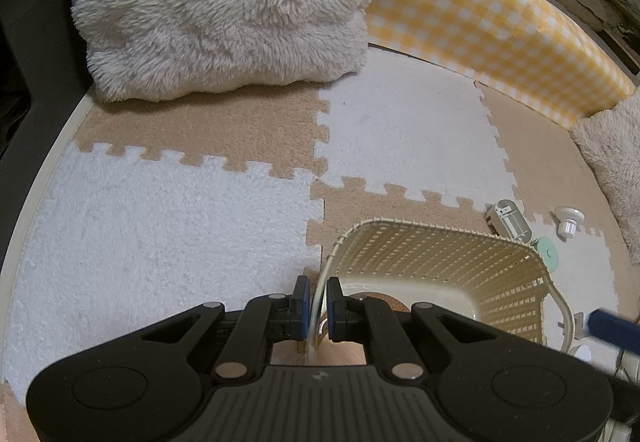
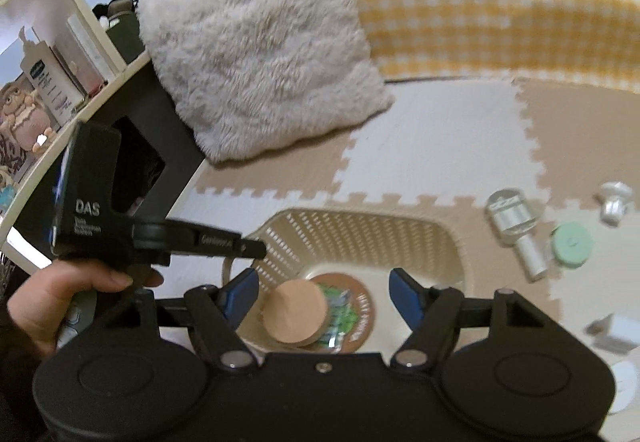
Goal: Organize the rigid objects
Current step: 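Open the right gripper and move it to the grey plastic holder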
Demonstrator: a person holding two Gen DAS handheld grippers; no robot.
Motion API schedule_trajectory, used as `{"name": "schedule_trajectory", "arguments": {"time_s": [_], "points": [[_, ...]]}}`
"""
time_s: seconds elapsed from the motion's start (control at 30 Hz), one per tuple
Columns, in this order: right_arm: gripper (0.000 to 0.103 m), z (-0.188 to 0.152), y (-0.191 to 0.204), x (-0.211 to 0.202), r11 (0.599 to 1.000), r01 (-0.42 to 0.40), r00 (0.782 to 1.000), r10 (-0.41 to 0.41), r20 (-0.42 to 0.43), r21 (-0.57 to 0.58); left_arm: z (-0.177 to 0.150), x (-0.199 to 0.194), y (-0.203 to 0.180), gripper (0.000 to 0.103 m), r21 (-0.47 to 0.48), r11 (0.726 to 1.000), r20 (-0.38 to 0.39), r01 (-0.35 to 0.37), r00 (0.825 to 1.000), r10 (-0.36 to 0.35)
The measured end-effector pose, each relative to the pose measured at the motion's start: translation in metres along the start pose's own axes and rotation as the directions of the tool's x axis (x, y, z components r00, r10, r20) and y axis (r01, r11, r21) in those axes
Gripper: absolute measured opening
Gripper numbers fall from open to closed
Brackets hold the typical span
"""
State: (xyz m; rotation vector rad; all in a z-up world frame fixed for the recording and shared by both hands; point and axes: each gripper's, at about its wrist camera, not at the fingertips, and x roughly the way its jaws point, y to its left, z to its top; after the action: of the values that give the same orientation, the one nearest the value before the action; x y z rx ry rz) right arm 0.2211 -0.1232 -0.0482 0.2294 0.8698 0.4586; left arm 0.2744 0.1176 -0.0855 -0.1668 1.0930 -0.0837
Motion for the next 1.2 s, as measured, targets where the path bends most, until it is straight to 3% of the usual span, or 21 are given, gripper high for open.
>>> {"name": "schedule_trajectory", "arguments": {"time_s": [0.43, 0.67, 0.97, 1.2], "points": [[0.101, 0.014, -0.049, -0.026, 0.984, 0.172, 0.983, -0.168, 0.079, -0.050, 0.000, 0.000, 0.000, 0.008, 0.003, 1.000, 0.000, -0.001, 1.000, 0.001], [0.103, 0.015, -0.076, -0.014, 0.965, 0.252, 0.965, -0.246, 0.088, -0.072, 0.001, 0.000, 0.000, 0.008, 0.005, 1.000, 0.000, -0.003, 1.000, 0.003], [0.103, 0.011, -0.124, 0.018, 0.955, 0.293, 0.953, -0.290, 0.084, -0.038, 0.001, -0.001, 0.000, 0.008, 0.009, 1.000, 0.000, -0.003, 1.000, 0.003], [0.103, 0.008, -0.146, 0.052, 0.931, 0.353, 0.934, -0.343, 0.103, -0.094, 0.001, -0.001, -0.001, 0.008, 0.016, 1.000, -0.002, -0.004, 1.000, 0.004]]}}
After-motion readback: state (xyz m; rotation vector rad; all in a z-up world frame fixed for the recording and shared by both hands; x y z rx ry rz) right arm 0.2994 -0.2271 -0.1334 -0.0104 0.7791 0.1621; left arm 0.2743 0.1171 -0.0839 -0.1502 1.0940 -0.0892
